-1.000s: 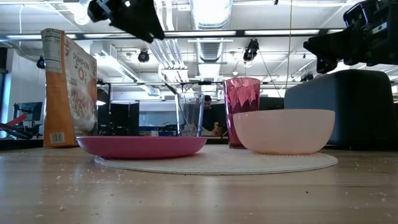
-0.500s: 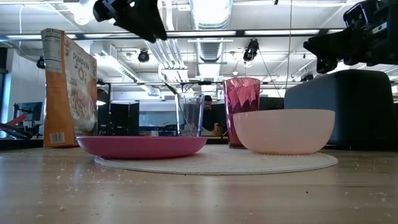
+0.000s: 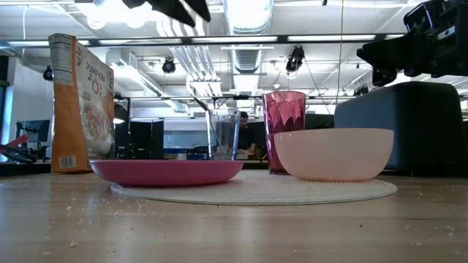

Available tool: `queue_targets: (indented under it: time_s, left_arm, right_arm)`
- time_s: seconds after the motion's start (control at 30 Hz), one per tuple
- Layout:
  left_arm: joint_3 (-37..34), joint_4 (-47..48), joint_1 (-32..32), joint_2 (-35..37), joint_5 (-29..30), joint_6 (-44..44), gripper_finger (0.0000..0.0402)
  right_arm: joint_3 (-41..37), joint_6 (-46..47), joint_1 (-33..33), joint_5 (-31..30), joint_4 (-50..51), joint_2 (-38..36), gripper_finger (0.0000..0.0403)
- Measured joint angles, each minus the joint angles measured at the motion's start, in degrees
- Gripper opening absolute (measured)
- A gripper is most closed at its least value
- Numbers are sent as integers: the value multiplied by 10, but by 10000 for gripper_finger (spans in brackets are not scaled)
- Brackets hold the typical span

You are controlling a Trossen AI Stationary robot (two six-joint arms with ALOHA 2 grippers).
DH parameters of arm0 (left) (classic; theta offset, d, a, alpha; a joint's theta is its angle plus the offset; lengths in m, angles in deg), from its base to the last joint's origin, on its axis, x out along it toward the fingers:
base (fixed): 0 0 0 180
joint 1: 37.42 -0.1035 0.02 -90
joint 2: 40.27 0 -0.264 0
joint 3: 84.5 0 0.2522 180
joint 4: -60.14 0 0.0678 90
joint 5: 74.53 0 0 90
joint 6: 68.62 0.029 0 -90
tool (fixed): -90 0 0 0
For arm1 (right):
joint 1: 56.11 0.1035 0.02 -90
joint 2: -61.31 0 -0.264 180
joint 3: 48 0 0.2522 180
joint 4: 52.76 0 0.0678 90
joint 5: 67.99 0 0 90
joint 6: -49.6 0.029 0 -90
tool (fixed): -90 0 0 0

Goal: Arrange a breakfast setting
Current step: Put the toasted bread on the pink plate

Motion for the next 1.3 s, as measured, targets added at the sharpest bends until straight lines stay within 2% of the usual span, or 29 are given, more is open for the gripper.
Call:
queue_targets:
  time_s: [0.2, 0.5, 0.63, 0.83, 1.3]
  left_arm:
    - [28, 1, -40, -12, 4, 84, 166]
    - [17, 5, -40, -60, 30, 185, 166]
    - [32, 4, -38, -81, -9, 189, 166]
    - [31, 34, 3, -82, -20, 175, 166]
    - [32, 35, 120, -75, 1, 96, 166]
  right_arm:
    - [0, 0, 0, 0, 0, 0, 63]
    - [0, 0, 0, 0, 0, 0, 63]
    - [0, 0, 0, 0, 0, 0, 63]
    - [0, 0, 0, 0, 0, 0, 63]
    - [0, 0, -3, 0, 0, 0, 63]
